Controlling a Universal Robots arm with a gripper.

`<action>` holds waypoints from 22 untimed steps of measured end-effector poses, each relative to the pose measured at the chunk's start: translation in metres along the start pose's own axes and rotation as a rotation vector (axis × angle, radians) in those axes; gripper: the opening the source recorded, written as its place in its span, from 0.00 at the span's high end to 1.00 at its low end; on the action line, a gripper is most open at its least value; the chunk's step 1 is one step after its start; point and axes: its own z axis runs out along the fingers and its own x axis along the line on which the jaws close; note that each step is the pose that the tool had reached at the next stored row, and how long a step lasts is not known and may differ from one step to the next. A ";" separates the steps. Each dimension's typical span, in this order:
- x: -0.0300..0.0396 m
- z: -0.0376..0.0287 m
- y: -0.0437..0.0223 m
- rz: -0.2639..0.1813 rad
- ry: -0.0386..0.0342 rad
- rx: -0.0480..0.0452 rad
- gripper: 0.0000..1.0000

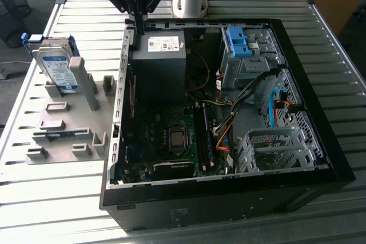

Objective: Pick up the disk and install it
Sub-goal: 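Reach for the disk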

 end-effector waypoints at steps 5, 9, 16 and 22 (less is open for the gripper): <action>0.0029 0.0000 -0.0001 0.000 0.0000 0.0000 0.89; 0.0056 0.0002 0.0001 0.000 -0.0001 0.0000 0.89; 0.0099 0.0003 0.0008 0.001 -0.0001 0.0000 0.89; 0.0138 0.0006 0.0026 0.001 -0.0001 0.0000 0.89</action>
